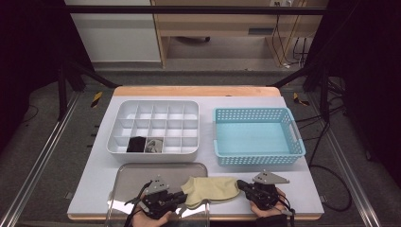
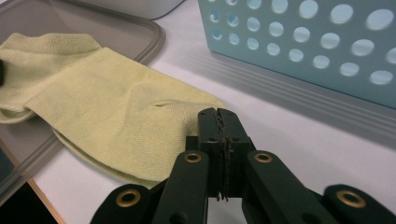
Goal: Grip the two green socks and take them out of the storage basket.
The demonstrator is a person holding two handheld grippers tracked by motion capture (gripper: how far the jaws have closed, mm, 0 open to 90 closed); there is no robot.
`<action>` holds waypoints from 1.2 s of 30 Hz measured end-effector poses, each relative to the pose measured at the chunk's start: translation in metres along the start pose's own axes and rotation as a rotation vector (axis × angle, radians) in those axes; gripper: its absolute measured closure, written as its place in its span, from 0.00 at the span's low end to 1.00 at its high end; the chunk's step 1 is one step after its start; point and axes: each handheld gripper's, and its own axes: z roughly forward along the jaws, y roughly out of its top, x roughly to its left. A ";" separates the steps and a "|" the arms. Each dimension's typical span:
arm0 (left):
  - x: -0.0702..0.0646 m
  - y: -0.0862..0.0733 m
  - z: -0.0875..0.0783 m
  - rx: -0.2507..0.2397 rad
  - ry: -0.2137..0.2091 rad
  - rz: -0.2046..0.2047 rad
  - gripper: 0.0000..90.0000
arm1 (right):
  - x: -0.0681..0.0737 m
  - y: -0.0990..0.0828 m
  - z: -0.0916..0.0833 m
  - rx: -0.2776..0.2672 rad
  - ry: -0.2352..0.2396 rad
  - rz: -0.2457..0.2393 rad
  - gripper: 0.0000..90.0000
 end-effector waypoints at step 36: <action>0.017 0.014 0.014 0.020 0.103 0.071 0.95 | 0.001 -0.010 0.004 0.030 0.014 0.045 0.97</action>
